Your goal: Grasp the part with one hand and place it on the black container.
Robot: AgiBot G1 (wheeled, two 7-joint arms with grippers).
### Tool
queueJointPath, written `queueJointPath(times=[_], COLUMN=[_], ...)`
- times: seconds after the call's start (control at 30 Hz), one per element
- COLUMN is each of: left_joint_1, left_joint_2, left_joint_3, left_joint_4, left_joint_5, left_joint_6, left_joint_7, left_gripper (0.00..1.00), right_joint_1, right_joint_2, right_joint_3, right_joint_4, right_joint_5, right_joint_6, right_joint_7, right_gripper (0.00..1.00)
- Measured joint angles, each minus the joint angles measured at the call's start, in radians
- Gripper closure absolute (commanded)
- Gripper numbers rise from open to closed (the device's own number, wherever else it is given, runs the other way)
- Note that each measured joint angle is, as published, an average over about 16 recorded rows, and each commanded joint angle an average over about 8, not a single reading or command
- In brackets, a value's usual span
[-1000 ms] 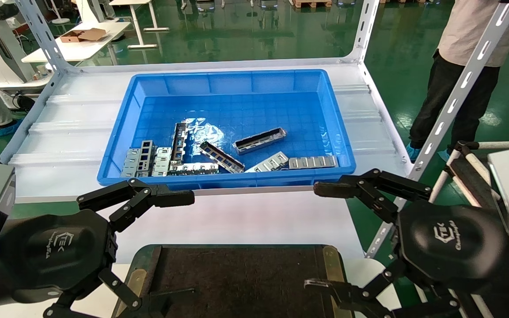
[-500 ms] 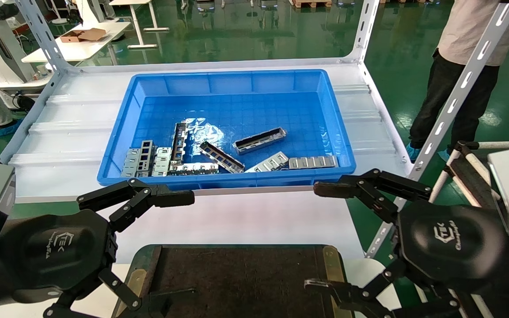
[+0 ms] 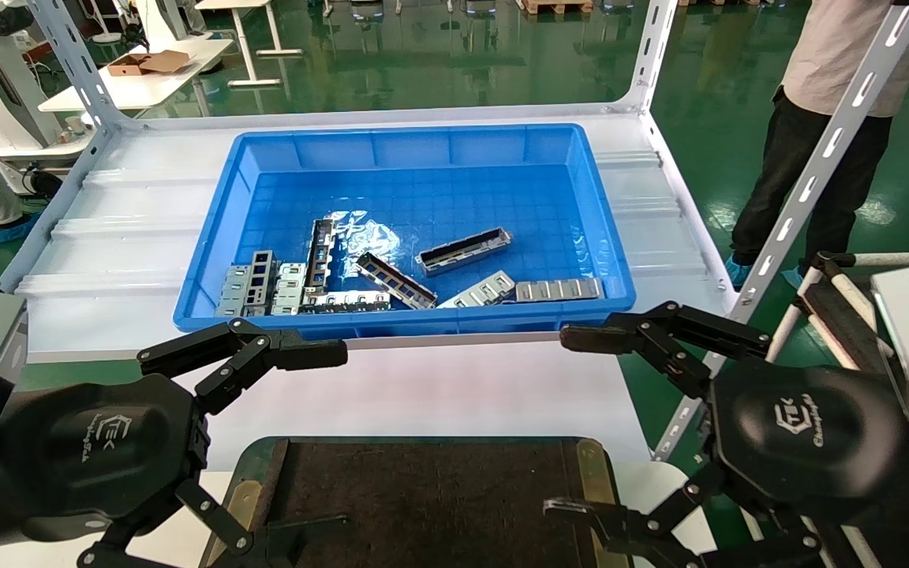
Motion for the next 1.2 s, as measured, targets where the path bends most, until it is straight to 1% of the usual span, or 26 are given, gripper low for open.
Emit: queueJointPath(times=[0.37, 0.67, 0.93, 1.2], left_joint_1=[-0.009, -0.037, -0.077, -0.137], left_joint_2=[0.005, 0.030, 0.089, 0.186], left_joint_3=[0.002, 0.012, 0.035, 0.074], left_joint_4=[0.010, 0.034, 0.067, 0.134], left_joint_5=[0.009, 0.047, 0.116, 0.212], left_joint_6=[-0.005, -0.033, -0.103, -0.205], left_joint_7=[0.004, 0.019, 0.035, 0.055], left_gripper=[0.00, 0.00, 0.00, 0.00], right_joint_1=[0.000, 0.000, 0.000, 0.000], right_joint_2=[0.000, 0.000, 0.000, 0.000], right_joint_3=[0.000, 0.000, 0.000, 0.000], right_joint_4=[0.000, 0.000, 0.000, 0.000], right_joint_5=[0.000, 0.000, 0.000, 0.000], right_joint_6=[0.000, 0.000, 0.000, 0.000], right_joint_7=[0.000, 0.000, 0.000, 0.000], right_gripper=[0.00, 0.00, 0.00, 0.00])
